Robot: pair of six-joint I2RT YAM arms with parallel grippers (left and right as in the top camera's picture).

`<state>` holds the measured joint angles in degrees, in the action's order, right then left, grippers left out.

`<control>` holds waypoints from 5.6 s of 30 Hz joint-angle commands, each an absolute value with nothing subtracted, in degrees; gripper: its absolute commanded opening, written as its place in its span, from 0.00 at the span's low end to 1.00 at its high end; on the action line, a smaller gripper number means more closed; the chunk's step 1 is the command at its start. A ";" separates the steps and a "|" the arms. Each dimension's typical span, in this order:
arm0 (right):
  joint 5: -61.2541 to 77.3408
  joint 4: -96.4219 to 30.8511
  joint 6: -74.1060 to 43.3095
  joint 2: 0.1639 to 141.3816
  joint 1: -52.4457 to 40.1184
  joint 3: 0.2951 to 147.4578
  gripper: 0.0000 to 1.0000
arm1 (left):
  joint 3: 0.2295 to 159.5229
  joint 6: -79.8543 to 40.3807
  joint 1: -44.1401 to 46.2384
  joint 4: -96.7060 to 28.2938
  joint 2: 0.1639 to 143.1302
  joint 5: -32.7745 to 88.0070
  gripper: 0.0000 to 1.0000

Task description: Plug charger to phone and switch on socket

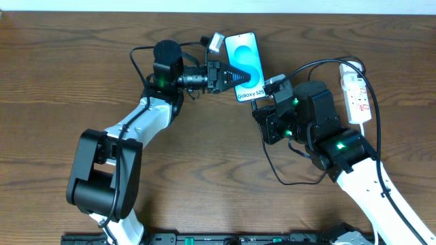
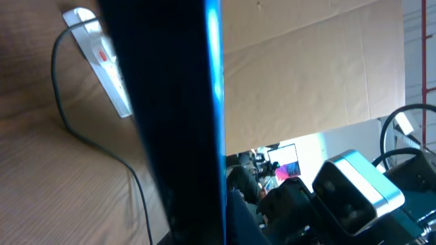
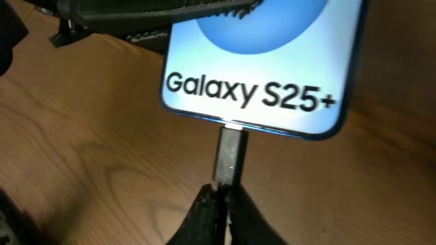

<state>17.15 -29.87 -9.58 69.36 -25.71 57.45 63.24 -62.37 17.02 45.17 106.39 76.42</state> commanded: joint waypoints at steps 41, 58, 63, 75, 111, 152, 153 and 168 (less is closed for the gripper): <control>-4.36 -35.59 -18.65 72.66 -33.17 59.88 0.01 | 62.04 -59.59 20.32 46.02 105.34 79.44 0.07; -4.43 -34.26 -18.59 69.10 -32.97 60.01 0.24 | 62.04 -58.35 21.30 45.95 105.34 76.14 0.07; -7.88 -41.76 -18.17 59.40 -32.05 60.01 0.56 | 62.04 -61.23 21.32 45.98 105.34 69.17 0.07; -26.06 -55.72 -20.80 27.35 -31.48 59.99 0.99 | 72.97 -55.20 27.79 28.51 105.03 48.25 0.07; -27.31 -56.14 -22.00 22.90 -31.48 58.63 0.99 | 97.19 -23.55 23.31 -15.59 136.68 63.59 0.08; -27.33 -56.16 -22.31 22.90 -31.48 58.33 0.99 | 93.95 -21.45 25.50 -17.96 136.99 51.62 0.29; -27.33 -56.16 -22.31 22.90 -31.48 58.33 0.99 | 93.95 -21.43 25.47 -18.37 137.01 50.48 0.30; -27.51 -56.12 -22.31 22.90 -31.48 58.33 0.99 | 93.95 -19.27 25.50 -25.06 136.99 35.31 0.42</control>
<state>-26.68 -56.10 -21.74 22.50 -31.73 58.70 95.42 -22.41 26.04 -23.77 134.02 46.09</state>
